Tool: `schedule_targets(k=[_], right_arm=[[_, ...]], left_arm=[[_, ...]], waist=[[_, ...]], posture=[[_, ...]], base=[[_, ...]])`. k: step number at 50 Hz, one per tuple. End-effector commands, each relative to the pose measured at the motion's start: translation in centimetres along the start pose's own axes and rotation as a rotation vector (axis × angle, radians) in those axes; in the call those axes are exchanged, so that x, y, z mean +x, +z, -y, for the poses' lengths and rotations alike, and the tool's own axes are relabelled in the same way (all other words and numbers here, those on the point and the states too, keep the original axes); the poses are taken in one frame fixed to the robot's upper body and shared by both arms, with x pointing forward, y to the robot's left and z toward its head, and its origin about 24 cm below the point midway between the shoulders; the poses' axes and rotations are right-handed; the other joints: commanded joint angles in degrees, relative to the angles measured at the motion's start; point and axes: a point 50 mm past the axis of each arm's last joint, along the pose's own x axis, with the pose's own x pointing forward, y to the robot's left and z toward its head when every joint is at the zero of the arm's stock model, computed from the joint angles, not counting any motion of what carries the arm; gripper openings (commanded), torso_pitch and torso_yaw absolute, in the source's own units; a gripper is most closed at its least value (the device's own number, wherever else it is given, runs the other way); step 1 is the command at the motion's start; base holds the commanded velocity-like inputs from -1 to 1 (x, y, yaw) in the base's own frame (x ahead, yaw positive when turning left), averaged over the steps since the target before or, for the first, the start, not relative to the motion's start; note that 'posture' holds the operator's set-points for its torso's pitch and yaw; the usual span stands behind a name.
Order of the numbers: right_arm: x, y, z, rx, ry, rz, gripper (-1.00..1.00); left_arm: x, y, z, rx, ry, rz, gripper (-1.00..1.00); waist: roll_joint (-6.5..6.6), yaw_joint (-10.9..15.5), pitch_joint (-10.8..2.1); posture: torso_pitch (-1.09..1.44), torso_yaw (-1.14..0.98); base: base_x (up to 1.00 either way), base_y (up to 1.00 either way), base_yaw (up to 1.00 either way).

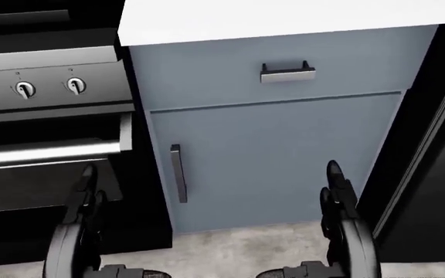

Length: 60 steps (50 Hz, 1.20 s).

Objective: Push down the lever of the toaster to turn it on.

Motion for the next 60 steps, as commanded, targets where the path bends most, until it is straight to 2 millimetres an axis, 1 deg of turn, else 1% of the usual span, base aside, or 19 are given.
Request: schedule_targets(k=[1,2,3,4,6,12,13,14,17,22,23,24,26,30,39,46,50,54,60], right_arm=[[0.3,1.6,-0.4,0.002,0.016,0.080,1.00],[0.4,1.5,-0.4,0.002,0.016,0.080,1.00],[0.4,1.5,-0.4,0.003,0.016,0.082,1.00],[0.4,1.6,-0.3,0.005,0.014,0.088,1.00],[0.4,1.4,-0.3,0.007,0.015,0.086,1.00],[0.4,1.7,-0.3,0.013,0.008,0.094,1.00],[0.3,1.7,-0.3,0.011,0.011,0.092,1.00],[0.3,1.7,-0.4,0.009,0.011,0.091,1.00],[0.3,1.7,-0.3,0.012,0.015,0.092,1.00],[0.3,1.7,-0.3,0.011,0.012,0.099,1.00],[0.3,1.8,-0.2,0.010,0.007,0.101,1.00],[0.3,1.8,-0.2,0.006,0.005,0.100,1.00],[0.4,1.6,-0.1,0.006,-0.004,0.096,1.00],[0.4,1.7,0.0,0.004,-0.013,0.093,1.00],[0.9,1.8,0.5,-0.032,-0.044,0.100,1.00],[2.0,5.8,1.2,-0.049,-0.041,0.130,1.00],[3.8,8.1,2.0,-0.042,-0.063,0.143,1.00],[5.2,11.8,1.9,-0.032,-0.063,0.166,1.00],[4.9,17.3,1.6,-0.067,-0.058,0.219,1.00]], left_arm=[[0.2,1.3,-0.3,0.008,0.008,0.070,1.00],[0.2,1.3,-0.3,0.007,0.008,0.070,1.00],[0.2,1.3,-0.3,0.008,0.009,0.070,1.00],[0.2,1.3,-0.3,0.007,0.009,0.070,1.00],[0.2,1.3,-0.3,0.007,0.009,0.070,1.00],[0.2,1.3,-0.3,0.007,0.009,0.069,1.00],[0.2,1.3,-0.3,0.007,0.009,0.069,1.00],[0.2,1.3,-0.3,0.007,0.009,0.069,1.00],[0.2,1.3,-0.3,0.006,0.010,0.069,1.00],[0.2,1.3,-0.3,0.006,0.010,0.069,1.00],[0.2,1.3,-0.3,0.007,0.010,0.069,1.00],[0.2,1.3,-0.3,0.006,0.010,0.069,1.00],[0.2,1.3,-0.3,0.006,0.010,0.070,1.00],[0.2,1.3,-0.3,0.005,0.011,0.070,1.00],[1.1,1.8,-0.9,0.000,0.034,0.075,1.00],[2.6,4.3,-1.8,-0.065,0.051,0.070,1.00],[3.8,6.7,-2.1,-0.063,0.056,0.087,1.00],[5.1,10.5,-2.4,-0.065,0.054,0.109,1.00],[5.9,17.0,-3.3,-0.126,0.047,0.155,1.00]], waist=[[0.90,0.13,-0.99],[3.27,0.33,-1.75],[1.03,0.83,-1.43],[0.48,0.77,-0.12],[-0.34,0.73,-1.20],[-4.62,1.02,-0.75],[-3.82,1.12,-0.94],[-3.59,1.04,-2.10],[-2.86,1.83,0.01],[1.08,1.89,-0.72],[1.64,0.53,-1.01],[0.45,1.07,-0.23],[-0.25,0.41,-1.59],[-2.03,0.51,-1.83],[-2.32,0.30,-2.44],[-2.33,0.51,-2.73],[-2.39,0.53,-2.74],[-2.61,0.57,-2.88],[-2.62,0.80,-2.62]], posture=[[0.00,0.00],[0.00,0.00],[0.00,0.00],[0.00,0.00],[0.00,0.00],[0.00,0.00],[0.00,0.00],[0.00,0.00],[0.00,0.00],[0.00,0.00],[0.00,0.00],[0.00,0.00],[0.00,0.00],[0.00,0.00],[0.00,0.00],[0.00,0.00],[0.00,0.00],[0.00,0.00],[0.00,0.00]], base=[[0.00,0.16,0.00],[0.00,0.16,0.00],[0.00,0.16,0.00],[0.00,0.00,0.00],[0.00,0.00,0.00],[0.00,0.00,0.00],[0.00,0.00,0.00],[0.00,0.00,0.07],[0.00,0.00,0.90],[0.00,0.00,1.00],[0.00,0.00,0.38],[0.00,0.00,0.02],[0.00,0.00,0.00],[0.00,0.00,0.00],[0.00,0.00,0.00],[0.00,0.00,0.00],[0.00,0.00,0.00],[0.00,0.00,0.00],[0.00,0.00,0.00]])
